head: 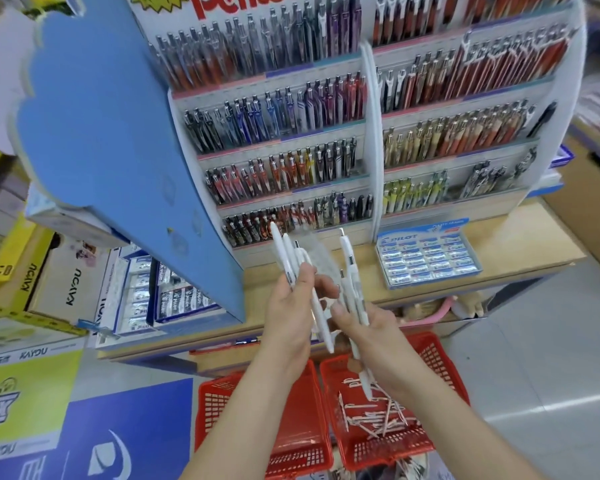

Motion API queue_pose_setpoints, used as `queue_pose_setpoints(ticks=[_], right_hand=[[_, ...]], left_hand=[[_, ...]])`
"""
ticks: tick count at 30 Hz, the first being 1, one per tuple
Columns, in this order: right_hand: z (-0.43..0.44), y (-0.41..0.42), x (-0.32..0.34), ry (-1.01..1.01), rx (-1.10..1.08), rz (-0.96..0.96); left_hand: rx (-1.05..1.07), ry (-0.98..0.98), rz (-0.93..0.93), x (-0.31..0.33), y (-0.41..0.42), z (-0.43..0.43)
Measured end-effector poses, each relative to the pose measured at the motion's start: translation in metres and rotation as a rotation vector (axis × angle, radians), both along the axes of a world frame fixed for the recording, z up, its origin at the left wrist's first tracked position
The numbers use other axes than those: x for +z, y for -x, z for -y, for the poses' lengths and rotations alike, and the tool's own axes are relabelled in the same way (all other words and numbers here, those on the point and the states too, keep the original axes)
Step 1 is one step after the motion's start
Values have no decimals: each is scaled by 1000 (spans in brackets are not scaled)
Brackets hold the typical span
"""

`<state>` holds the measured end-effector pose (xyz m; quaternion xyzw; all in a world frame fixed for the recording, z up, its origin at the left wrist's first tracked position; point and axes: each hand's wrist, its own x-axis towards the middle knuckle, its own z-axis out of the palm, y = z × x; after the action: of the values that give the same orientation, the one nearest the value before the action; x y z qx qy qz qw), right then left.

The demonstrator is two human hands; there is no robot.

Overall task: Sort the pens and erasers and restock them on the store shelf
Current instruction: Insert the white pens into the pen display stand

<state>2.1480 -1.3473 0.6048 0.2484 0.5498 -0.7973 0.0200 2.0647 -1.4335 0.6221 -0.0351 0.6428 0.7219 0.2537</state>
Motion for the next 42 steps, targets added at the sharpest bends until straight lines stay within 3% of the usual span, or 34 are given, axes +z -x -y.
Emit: queue_pose_setpoints(ticks=[5, 12, 16, 19, 23, 28, 30, 35, 39, 42], right_hand=[[-7, -2, 8, 72, 43, -64], [-15, 3, 7, 85, -41, -35], [-20, 4, 8, 79, -94, -25], [-29, 5, 4, 35, -193, -5], [-39, 7, 0, 14, -263, -36], [-34, 11, -5, 77, -224, -42], [-33, 12, -6, 75, -233, -16], [-35, 13, -17, 233, -358, 52], [-33, 19, -27, 232, -347, 91], [-36, 21, -35, 113, -365, 111]], left_hand=[[15, 16, 18, 5, -15, -13], [-166, 47, -23, 8, -24, -14], [-331, 261, -180, 7, -21, -7], [-414, 534, -331, 7, -12, 5], [-699, 822, -448, 12, -4, 28], [-932, 872, -525, 20, -2, 37], [-884, 773, -475, 24, 2, 40], [-324, 455, -331, 35, 19, 43], [-236, 474, -444, 29, 33, 43], [-121, 584, -589, 29, 53, 42]])
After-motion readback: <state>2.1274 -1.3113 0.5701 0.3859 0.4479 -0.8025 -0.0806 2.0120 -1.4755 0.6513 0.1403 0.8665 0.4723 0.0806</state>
